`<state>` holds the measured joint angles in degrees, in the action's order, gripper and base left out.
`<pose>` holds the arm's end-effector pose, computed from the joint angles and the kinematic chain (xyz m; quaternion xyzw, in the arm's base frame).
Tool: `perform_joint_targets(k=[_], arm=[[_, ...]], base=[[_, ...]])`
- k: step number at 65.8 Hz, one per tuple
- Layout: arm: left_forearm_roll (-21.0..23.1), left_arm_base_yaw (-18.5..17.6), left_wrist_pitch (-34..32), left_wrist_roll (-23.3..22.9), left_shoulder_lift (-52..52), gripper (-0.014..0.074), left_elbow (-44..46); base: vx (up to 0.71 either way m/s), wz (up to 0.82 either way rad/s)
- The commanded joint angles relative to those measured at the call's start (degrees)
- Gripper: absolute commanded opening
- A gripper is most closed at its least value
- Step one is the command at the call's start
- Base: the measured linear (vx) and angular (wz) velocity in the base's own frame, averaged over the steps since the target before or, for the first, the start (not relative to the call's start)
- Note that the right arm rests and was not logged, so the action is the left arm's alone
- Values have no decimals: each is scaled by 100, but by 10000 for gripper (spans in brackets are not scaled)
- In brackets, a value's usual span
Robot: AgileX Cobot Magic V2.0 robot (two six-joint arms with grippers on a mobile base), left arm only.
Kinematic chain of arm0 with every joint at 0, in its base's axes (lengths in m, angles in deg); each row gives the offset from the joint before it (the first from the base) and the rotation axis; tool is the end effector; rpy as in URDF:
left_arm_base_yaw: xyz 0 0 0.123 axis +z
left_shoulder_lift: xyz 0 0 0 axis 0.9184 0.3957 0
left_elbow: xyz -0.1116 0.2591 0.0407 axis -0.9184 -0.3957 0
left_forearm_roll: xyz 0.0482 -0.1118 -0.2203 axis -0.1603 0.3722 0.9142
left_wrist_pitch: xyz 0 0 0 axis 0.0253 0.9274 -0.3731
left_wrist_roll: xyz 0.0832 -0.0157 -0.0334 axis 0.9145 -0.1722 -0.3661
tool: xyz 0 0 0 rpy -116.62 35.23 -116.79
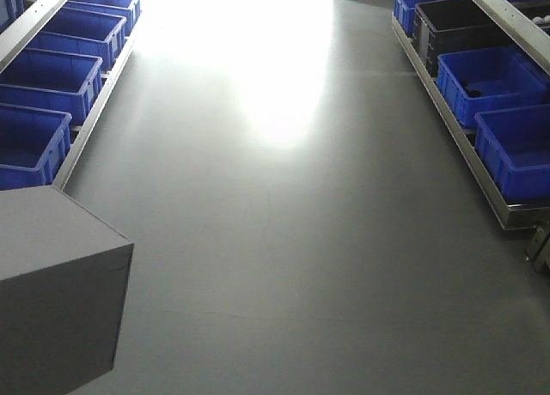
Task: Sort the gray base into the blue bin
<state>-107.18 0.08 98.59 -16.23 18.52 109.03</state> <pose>0.0540 -0.0264 0.3609 0.2162 0.7280 -0.2685 0.5926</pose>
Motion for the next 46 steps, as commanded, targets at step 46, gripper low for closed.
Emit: perform_joint_targets(k=[46], arm=[[-238, -22, -489, -44, 71, 3, 144]], base=[[7, 8]])
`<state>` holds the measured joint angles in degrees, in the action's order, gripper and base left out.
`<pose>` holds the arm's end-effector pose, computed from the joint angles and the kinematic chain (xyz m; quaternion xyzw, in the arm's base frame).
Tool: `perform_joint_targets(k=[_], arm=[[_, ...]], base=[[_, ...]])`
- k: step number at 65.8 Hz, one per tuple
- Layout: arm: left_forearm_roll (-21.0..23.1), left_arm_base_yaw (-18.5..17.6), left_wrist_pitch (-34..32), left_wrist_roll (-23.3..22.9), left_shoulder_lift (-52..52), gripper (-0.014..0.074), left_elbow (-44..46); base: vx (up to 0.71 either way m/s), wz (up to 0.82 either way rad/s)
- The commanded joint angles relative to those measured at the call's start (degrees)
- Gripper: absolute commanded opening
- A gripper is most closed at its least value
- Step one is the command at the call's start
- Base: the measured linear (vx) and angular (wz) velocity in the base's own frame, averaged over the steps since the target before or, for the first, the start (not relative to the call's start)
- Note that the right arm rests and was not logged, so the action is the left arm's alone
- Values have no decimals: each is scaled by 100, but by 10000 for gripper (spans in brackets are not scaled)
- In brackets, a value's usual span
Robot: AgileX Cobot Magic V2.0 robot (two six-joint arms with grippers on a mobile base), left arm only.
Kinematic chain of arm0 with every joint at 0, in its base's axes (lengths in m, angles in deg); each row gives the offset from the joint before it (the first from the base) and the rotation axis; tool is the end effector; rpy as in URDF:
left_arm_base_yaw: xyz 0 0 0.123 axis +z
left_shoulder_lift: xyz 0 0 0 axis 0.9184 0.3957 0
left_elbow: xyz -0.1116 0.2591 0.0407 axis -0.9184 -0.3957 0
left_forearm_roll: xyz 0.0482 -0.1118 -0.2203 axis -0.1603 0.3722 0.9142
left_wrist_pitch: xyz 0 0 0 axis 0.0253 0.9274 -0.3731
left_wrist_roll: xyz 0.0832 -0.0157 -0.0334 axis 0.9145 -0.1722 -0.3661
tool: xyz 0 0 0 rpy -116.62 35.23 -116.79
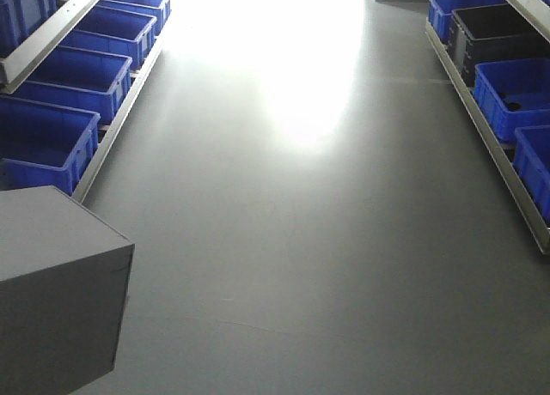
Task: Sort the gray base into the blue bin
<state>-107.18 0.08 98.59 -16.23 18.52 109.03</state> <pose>0.0540 -0.0264 0.3609 0.2162 0.7280 -0.2685 0.5926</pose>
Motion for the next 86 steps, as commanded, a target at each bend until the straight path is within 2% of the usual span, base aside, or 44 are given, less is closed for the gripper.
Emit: perform_joint_targets(k=[1, 86], arm=[[-238, -22, -489, -44, 71, 3, 144], [-238, -22, -489, -44, 71, 3, 144]], base=[[9, 29], [14, 54]])
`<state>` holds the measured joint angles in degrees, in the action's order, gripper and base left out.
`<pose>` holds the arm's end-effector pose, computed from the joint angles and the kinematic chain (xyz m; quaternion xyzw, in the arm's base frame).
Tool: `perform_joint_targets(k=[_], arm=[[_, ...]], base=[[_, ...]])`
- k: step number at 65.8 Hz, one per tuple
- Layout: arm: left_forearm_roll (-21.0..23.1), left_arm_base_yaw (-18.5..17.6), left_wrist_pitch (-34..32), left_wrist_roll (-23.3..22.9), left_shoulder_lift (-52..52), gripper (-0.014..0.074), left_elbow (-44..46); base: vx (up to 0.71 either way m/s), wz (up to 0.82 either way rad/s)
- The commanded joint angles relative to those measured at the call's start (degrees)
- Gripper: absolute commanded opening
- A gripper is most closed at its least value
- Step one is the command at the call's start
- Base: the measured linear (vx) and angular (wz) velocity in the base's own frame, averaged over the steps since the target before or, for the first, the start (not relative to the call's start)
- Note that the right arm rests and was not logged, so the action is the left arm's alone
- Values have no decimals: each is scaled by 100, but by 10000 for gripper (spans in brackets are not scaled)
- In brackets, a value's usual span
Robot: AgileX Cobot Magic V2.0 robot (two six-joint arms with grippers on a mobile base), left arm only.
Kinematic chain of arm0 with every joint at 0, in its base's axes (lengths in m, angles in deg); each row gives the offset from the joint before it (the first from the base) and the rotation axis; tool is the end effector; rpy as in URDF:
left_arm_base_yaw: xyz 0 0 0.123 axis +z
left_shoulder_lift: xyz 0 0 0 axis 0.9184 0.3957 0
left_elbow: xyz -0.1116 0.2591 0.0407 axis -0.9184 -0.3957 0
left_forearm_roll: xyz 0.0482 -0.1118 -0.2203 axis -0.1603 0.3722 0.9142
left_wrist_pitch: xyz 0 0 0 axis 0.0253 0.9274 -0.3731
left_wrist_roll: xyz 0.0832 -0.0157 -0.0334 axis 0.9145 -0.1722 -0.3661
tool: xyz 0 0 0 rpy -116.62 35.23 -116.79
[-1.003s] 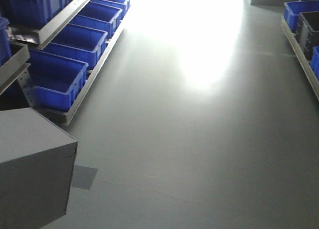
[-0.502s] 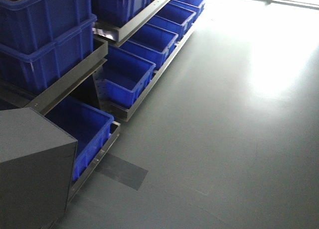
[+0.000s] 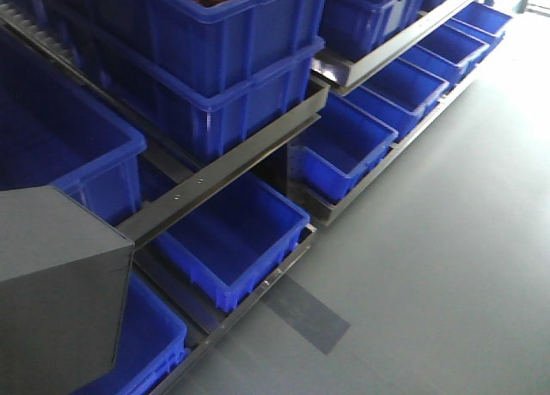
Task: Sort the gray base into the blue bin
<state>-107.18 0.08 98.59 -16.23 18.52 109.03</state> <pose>0.0540 -0.0264 0.3609 0.2162 0.7280 -0.2685 0.5926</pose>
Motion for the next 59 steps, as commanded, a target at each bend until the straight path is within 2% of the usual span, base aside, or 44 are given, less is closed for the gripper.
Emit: perform_joint_targets(k=[1, 59], arm=[[-238, -22, -489, -44, 71, 3, 144], [-238, -22, -489, -44, 71, 3, 144]], base=[[17, 64], [14, 55]])
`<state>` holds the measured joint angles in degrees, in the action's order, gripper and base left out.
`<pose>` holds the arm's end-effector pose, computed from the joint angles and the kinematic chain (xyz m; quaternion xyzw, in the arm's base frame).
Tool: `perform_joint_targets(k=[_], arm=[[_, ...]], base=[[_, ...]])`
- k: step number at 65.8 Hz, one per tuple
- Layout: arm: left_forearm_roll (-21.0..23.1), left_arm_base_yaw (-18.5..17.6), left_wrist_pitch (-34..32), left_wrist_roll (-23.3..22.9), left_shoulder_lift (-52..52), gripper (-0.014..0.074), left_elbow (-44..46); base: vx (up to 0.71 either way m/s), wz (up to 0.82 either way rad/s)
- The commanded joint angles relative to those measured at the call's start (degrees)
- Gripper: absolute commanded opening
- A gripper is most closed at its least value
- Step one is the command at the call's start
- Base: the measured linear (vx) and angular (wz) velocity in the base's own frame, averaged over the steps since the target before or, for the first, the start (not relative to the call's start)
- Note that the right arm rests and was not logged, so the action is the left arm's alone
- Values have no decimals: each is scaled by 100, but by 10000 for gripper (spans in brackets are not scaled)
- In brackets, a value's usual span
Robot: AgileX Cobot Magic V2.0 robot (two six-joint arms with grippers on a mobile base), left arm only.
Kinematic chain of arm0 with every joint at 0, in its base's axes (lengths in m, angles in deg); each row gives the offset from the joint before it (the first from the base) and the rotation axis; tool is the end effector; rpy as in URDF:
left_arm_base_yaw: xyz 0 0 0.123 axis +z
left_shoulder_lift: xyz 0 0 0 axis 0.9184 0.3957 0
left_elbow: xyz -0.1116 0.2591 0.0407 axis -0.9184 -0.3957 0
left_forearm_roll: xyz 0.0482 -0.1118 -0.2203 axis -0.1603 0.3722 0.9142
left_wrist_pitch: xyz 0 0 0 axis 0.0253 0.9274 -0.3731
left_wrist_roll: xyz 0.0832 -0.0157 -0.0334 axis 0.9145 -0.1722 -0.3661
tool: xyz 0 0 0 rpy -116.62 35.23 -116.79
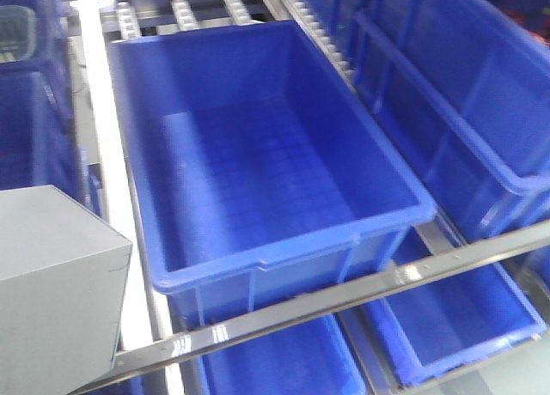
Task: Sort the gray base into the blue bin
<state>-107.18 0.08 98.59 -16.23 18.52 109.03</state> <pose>0.0540 -0.0264 0.3609 0.2162 0.7280 -0.2685 0.5926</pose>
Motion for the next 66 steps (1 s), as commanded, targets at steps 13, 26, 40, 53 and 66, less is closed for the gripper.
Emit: perform_joint_targets(k=[13, 26, 40, 53, 66], arm=[[-238, -22, -489, -44, 71, 3, 144], [-238, -22, -489, -44, 71, 3, 144], [-238, -22, -489, -44, 71, 3, 144], [-238, -22, -489, -44, 71, 3, 144], [-238, -22, -489, -44, 71, 3, 144]], base=[[8, 32], [7, 27], [6, 23], [6, 23], [4, 16]])
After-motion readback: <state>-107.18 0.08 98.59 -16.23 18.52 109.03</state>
